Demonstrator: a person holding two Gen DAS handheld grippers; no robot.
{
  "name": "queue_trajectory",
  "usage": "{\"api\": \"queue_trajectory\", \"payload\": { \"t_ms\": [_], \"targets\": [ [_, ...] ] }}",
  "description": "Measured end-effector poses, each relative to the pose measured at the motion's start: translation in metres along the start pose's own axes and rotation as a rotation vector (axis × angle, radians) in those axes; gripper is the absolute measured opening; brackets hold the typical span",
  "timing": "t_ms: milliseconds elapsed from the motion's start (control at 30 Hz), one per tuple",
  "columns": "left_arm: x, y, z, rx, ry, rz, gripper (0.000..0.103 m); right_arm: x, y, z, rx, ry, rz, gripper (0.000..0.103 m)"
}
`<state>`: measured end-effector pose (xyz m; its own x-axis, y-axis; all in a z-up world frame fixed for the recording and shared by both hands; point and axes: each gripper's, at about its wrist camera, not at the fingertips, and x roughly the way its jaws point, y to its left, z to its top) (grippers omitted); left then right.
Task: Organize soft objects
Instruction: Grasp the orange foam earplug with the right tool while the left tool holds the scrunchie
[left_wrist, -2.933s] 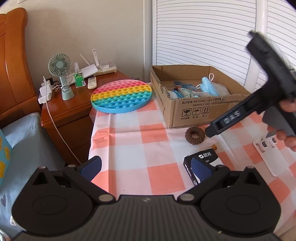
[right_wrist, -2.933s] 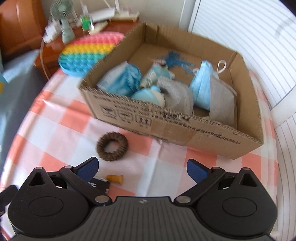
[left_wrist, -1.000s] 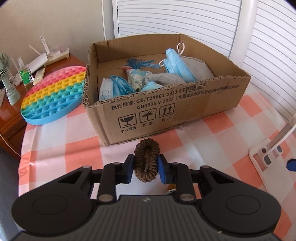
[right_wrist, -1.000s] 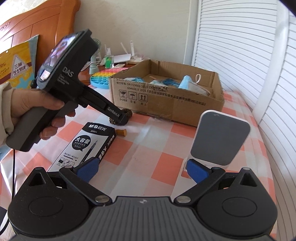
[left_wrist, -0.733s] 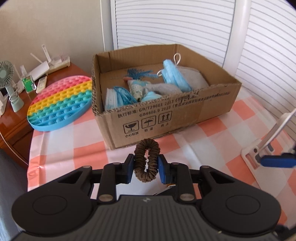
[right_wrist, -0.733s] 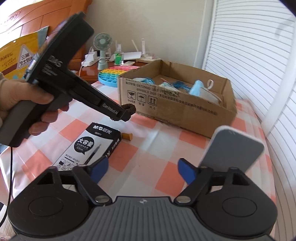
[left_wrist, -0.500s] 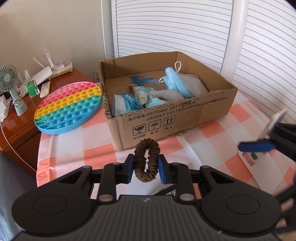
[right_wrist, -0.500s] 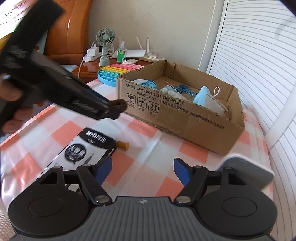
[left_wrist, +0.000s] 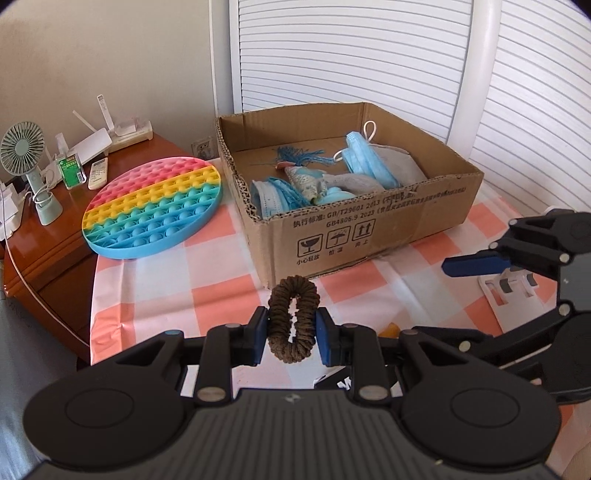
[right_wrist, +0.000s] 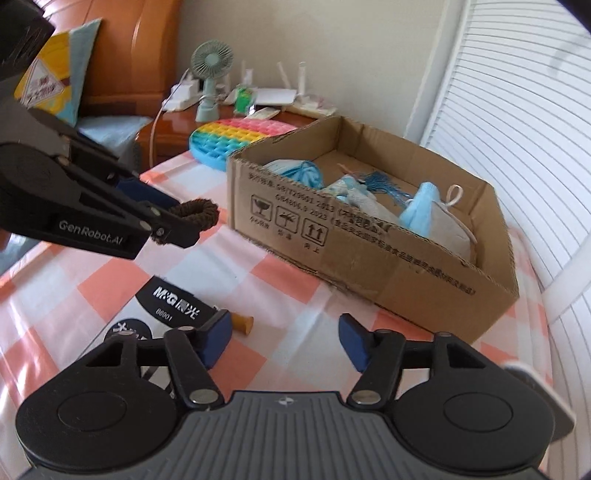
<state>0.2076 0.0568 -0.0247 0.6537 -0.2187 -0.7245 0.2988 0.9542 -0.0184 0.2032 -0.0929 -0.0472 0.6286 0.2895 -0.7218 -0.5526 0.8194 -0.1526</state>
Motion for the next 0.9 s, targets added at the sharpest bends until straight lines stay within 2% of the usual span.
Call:
{"api": "queue_trajectory", "payload": {
  "t_ms": [133,367,633,733,900],
  "targets": [
    [0.001,0.002,-0.001,-0.014,-0.008,-0.014,0.026,0.007,0.002,0.006,-0.056,0.025,-0.002,0.065],
    [0.003,0.003,-0.002,-0.013,-0.007,-0.020,0.026,0.025,0.003,0.010,-0.052,0.049,0.025,0.065],
    [0.002,0.005,-0.004,-0.019,-0.009,-0.027,0.026,0.028,-0.009,0.017,-0.019,0.041,-0.059,0.063],
    [0.002,0.005,-0.004,-0.017,-0.010,-0.027,0.026,0.021,-0.010,0.017,-0.013,0.030,-0.016,0.062],
    [0.002,0.005,-0.004,-0.018,-0.009,-0.028,0.026,0.019,-0.002,0.012,-0.048,0.024,0.040,0.053]
  ]
}}
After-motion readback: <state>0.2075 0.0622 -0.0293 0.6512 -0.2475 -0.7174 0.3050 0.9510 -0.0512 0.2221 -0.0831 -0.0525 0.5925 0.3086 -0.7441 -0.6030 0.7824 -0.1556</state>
